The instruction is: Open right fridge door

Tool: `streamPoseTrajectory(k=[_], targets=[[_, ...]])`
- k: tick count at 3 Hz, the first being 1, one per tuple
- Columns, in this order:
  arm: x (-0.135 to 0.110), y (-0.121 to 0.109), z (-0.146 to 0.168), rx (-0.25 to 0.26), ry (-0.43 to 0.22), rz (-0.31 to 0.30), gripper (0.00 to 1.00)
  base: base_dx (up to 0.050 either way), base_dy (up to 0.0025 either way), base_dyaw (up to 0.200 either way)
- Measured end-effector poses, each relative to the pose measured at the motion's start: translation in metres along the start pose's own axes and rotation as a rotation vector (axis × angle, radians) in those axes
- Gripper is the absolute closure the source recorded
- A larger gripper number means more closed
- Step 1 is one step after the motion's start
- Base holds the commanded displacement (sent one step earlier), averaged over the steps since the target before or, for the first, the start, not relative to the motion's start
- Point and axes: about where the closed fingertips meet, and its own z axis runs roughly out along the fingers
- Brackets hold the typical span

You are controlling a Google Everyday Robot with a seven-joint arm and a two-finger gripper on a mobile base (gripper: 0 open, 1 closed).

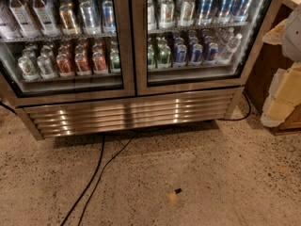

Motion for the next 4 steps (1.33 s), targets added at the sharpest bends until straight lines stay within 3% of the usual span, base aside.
streamPoseTrajectory(k=[1,2,3,4], targets=[[0.0,0.0,0.0,0.0,0.0,0.0,0.0,0.0,0.0,0.0],[-0.013,-0.008,0.007,-0.026,-0.082,-0.009,0.0,0.0,0.0,0.0],[-0.061,-0.031,0.024,-0.098,-0.283,-0.008,0.0,0.0,0.0,0.0],[-0.107,-0.051,0.032,-0.192,-0.505,0.034,0.0,0.0,0.0,0.0]])
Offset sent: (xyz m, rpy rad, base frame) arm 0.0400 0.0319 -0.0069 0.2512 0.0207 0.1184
